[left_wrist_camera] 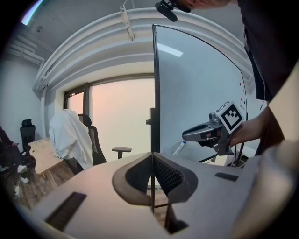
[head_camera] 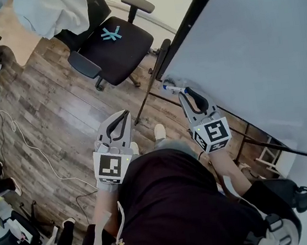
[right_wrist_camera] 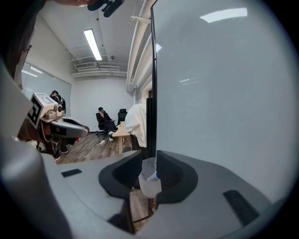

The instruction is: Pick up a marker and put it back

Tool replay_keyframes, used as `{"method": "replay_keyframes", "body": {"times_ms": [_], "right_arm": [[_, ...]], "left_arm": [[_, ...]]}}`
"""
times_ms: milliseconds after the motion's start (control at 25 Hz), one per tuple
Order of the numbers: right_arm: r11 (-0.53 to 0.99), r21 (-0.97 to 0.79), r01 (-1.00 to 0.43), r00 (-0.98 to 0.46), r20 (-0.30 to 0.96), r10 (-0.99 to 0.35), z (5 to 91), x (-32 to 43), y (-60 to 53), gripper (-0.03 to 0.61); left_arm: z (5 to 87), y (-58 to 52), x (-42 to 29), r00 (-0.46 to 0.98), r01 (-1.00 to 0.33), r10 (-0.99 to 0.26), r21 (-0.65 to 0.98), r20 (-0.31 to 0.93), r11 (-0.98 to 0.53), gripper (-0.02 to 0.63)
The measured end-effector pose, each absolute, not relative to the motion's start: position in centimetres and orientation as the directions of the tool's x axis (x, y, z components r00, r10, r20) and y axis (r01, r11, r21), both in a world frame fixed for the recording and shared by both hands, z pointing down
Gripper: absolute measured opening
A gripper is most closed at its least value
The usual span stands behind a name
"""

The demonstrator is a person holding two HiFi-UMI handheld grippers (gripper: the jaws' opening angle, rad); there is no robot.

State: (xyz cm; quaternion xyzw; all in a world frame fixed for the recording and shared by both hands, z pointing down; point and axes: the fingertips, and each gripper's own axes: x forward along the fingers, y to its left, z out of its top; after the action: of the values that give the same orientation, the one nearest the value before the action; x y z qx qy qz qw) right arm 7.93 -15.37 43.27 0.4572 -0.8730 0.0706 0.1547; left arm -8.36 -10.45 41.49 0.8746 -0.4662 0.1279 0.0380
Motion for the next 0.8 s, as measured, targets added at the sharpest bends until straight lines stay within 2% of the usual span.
{"method": "replay_keyframes", "body": {"times_ms": [800], "right_arm": [[0.319, 0.041, -0.947, -0.295, 0.29, -0.91, 40.6, 14.1, -8.9, 0.087]], "left_arm": [[40.2, -11.0, -1.8, 0.753, -0.632, -0.627, -0.05, 0.199, -0.774, 0.009]]}}
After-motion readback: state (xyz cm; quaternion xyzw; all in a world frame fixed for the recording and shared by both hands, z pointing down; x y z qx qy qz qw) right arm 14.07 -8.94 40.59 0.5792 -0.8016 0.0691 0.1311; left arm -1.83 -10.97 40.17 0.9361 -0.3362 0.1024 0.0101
